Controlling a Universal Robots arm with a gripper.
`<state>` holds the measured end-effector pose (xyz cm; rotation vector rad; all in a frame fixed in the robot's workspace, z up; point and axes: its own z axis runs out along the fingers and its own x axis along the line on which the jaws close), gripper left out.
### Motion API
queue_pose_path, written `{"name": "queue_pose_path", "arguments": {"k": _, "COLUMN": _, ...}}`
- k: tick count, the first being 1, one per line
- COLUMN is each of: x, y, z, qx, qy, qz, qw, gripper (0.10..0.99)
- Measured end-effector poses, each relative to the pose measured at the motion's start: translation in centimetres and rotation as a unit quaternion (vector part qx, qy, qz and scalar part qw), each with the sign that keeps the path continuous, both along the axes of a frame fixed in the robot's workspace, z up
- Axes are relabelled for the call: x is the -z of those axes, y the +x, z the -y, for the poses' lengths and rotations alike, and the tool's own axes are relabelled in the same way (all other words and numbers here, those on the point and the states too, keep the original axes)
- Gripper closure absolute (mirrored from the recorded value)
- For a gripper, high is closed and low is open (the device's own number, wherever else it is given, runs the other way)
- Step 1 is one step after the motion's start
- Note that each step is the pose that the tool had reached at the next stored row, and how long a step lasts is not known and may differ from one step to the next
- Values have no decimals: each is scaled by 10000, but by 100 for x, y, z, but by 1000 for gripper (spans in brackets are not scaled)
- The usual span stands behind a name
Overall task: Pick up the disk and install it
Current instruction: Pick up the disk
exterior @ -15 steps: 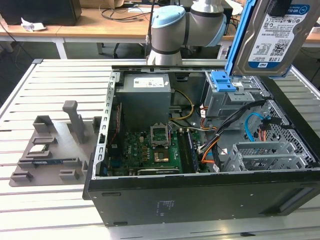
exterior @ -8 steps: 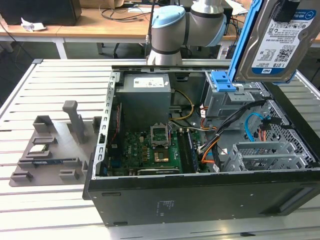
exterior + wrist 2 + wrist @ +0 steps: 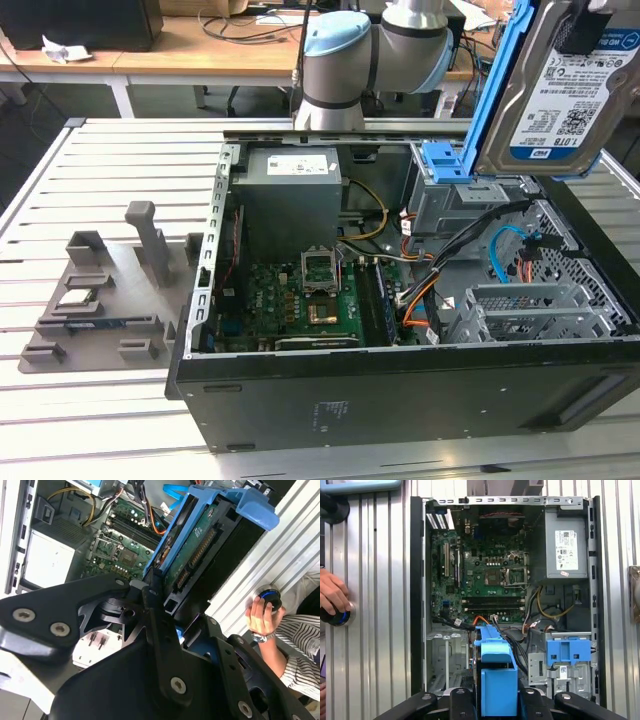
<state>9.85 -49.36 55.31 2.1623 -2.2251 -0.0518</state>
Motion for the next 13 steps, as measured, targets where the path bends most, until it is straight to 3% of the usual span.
{"name": "queue_pose_path", "arguments": {"k": 11, "x": 18, "y": 0, "z": 265, "qx": 0, "qy": 0, "qz": 0, "qw": 10000, "gripper": 722}}
{"name": "queue_pose_path", "arguments": {"k": 13, "x": 24, "y": 0, "z": 335, "qx": 0, "qy": 0, "qz": 0, "qw": 10000, "gripper": 722}}
